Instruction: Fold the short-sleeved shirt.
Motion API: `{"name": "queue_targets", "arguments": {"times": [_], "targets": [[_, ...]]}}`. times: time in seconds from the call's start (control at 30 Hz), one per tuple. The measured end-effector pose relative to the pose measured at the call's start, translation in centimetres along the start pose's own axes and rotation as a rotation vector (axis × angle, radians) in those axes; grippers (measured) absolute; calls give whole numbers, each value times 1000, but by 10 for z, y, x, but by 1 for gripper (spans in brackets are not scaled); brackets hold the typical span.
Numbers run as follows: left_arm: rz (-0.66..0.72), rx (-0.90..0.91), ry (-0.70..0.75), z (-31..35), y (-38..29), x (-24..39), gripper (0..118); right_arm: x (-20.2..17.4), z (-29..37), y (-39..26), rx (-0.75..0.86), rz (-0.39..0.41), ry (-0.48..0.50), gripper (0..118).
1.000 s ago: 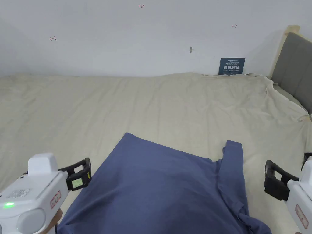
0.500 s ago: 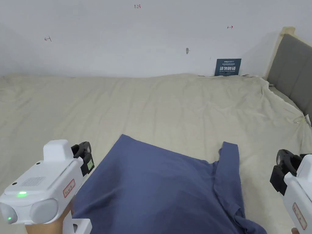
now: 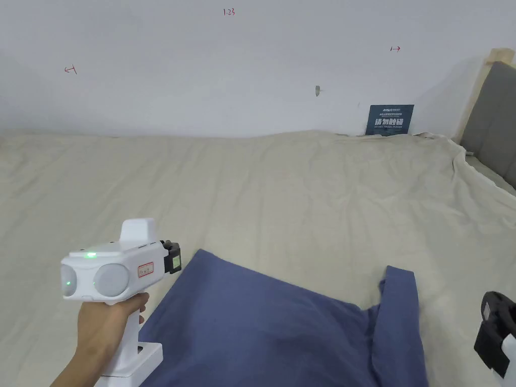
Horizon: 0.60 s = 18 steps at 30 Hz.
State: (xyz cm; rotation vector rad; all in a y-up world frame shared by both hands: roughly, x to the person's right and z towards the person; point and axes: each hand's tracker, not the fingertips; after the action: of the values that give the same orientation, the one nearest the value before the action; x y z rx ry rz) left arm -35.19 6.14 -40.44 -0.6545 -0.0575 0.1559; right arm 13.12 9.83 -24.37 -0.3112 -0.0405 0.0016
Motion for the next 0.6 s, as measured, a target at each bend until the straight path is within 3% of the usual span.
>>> {"name": "queue_targets", "arguments": {"times": [0.1, 0.13, 0.17, 0.2, 0.27, 0.43, 0.5, 0.53, 0.57, 0.6], "targets": [[0, -130, -12, -61, 16, -4, 17, 0, -22, -7, -32, -4, -8, 0], [0, -175, -9, -79, 18, -6, 32, 0, -28, -9, -42, -3, -10, 0], [2, -221, 9, -99, 20, -6, 59, 1, -36, -11, -60, -2, -13, 0], [-5, -250, 28, -117, 21, -7, 75, 1, -44, -13, -85, -9, -15, 0], [-36, -276, 74, -146, 20, -7, 87, 3, -55, -20, -108, -26, -8, 0], [-55, -336, 112, -198, 15, -8, 85, 4, -74, -35, -152, -15, -26, 0], [-69, -351, 120, -208, 11, -10, 63, 6, -77, -40, -172, -24, -28, 0], [-64, -362, 118, -213, 7, -10, 44, 7, -78, -42, -183, -29, -34, 0], [-68, -403, 121, -218, 2, -10, 35, 8, -77, -45, -190, -38, -42, 0], [-75, -421, 122, -220, -5, -10, 34, 10, -77, -47, -197, -47, -39, 0]]}}
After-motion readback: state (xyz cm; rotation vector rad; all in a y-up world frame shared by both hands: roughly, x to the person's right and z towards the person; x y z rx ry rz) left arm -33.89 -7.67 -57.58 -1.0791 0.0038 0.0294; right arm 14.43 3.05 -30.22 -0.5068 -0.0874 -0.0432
